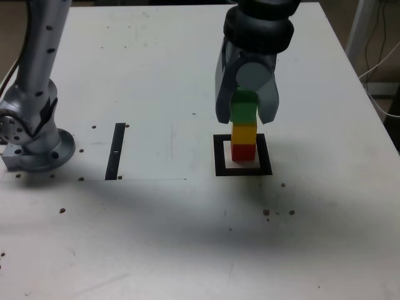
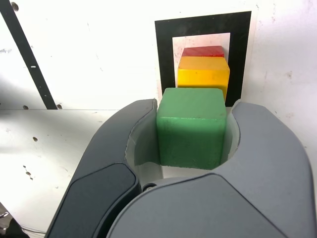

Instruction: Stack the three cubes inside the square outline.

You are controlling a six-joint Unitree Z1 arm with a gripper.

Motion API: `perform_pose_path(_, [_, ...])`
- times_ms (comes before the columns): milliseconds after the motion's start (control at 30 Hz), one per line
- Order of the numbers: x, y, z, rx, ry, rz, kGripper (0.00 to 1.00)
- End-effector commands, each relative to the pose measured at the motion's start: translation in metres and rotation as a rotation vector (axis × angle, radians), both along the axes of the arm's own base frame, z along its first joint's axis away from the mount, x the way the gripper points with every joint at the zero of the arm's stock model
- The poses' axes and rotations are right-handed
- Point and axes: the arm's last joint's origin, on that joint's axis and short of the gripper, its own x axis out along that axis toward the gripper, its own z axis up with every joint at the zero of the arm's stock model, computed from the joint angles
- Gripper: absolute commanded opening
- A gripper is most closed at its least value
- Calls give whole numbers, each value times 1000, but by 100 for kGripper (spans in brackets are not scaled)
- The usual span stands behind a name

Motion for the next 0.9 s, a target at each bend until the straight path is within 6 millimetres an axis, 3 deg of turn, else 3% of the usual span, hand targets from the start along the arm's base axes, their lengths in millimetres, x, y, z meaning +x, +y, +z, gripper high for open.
perform_pose_path(0, [1, -1, 0, -3, -1, -6, 26])
perform_pose_path(233, [3, -1, -1, -4, 1, -12, 28])
perform_pose_path(567, [5, 3, -5, -8, 16, -25, 44])
perform_pose_path(867, [5, 5, -8, -10, 27, -28, 46])
